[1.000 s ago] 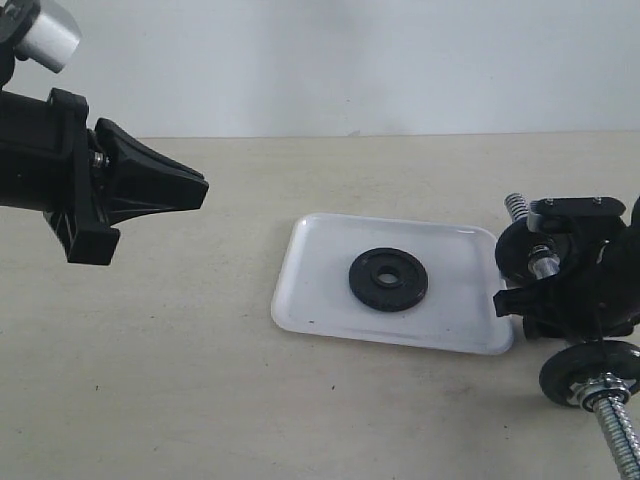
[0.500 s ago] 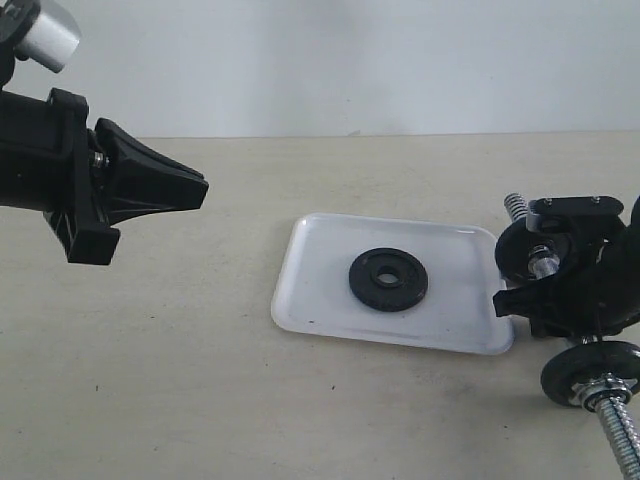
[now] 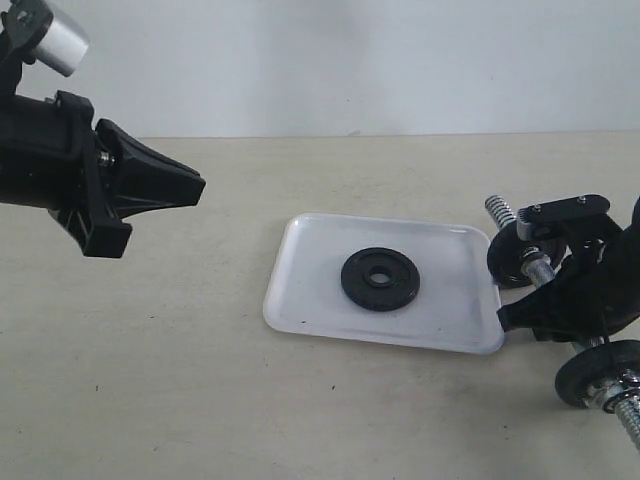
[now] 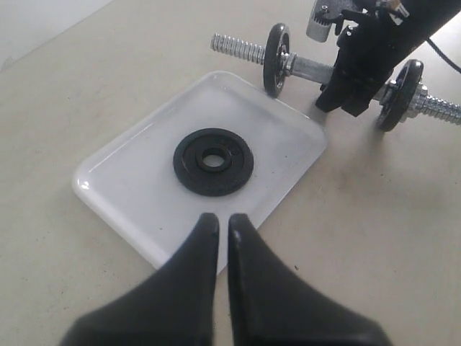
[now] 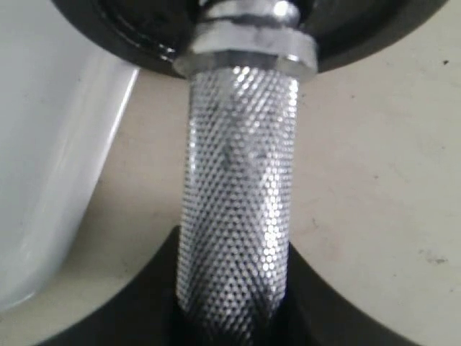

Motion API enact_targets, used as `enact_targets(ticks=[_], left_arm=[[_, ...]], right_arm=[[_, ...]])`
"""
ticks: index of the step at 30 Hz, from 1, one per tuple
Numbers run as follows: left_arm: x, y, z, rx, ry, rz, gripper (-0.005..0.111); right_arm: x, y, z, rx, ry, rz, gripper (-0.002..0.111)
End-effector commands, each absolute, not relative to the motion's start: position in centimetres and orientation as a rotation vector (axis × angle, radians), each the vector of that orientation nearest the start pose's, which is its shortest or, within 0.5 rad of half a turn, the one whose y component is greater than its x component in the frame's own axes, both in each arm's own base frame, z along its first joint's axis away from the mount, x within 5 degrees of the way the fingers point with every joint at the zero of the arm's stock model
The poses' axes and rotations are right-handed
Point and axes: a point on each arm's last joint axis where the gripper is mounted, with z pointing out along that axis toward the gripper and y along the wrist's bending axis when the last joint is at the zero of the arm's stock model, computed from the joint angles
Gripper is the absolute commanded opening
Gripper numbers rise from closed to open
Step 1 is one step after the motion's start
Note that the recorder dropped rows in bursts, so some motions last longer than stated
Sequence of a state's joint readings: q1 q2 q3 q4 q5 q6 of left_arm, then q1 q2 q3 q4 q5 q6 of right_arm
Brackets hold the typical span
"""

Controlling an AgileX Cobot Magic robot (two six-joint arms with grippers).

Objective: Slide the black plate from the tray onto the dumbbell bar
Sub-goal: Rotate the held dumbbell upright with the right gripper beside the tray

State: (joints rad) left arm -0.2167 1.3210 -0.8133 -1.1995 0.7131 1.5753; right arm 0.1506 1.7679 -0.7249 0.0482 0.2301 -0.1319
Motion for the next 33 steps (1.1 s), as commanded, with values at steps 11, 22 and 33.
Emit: enact_targets(ticks=[11, 22, 33], left_arm=[[24.7, -11.2, 27.0, 1.044, 1.937, -0.613, 0.004], [24.8, -11.2, 27.0, 1.04, 1.938, -0.605, 0.004], [25.2, -11.0, 27.1, 1.009, 1.934, -0.557, 0.004]], right_arm=[[28.6, 4.4, 11.6, -0.392, 2.721, 0.017, 0.0], [29.0, 4.4, 11.8, -0.313, 2.689, 0.031, 0.0], [28.8, 4.3, 16.2, -0.384, 2.517, -0.01, 0.0]])
